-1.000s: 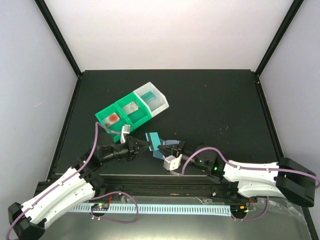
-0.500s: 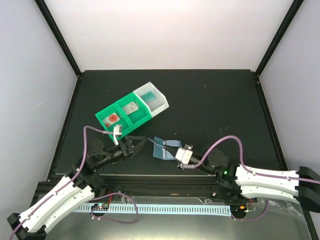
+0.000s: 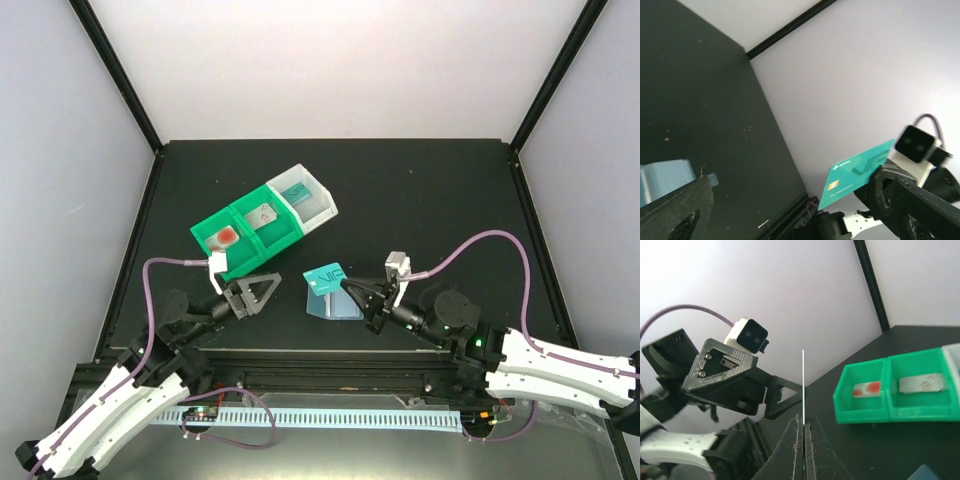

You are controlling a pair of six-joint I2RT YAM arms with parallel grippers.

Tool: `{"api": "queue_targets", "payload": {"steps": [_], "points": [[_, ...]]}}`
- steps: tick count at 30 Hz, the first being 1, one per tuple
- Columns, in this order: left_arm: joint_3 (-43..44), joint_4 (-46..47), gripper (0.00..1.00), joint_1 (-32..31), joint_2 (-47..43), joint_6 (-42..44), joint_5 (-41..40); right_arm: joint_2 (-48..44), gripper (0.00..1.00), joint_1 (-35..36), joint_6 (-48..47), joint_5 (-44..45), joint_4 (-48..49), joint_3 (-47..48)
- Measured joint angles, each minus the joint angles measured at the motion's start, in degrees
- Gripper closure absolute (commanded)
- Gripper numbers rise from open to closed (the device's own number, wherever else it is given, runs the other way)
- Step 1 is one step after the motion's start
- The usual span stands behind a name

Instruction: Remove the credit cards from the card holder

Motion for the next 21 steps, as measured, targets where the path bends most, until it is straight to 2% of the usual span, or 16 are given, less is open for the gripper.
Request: {"api": "queue_targets", "payload": {"steps": [10, 15, 21], "points": [[-2.38, 9.46, 0.09, 0.00, -0.66, 1.18, 7.32, 1.95, 0.99, 0.00, 26.21, -0.66, 3.39, 0.24], [-4.17, 13.11, 0.24, 0.00, -0.96, -0.81, 9.44, 6.05, 0.99, 0.00, 33.70, -0.81, 7.61, 1.03], [-6.14, 19.06, 0.57, 0.00, 0.57, -3.63, 11.91, 9.97, 0.99, 0.00, 39.08, -1.22, 10.58, 3.26]]}}
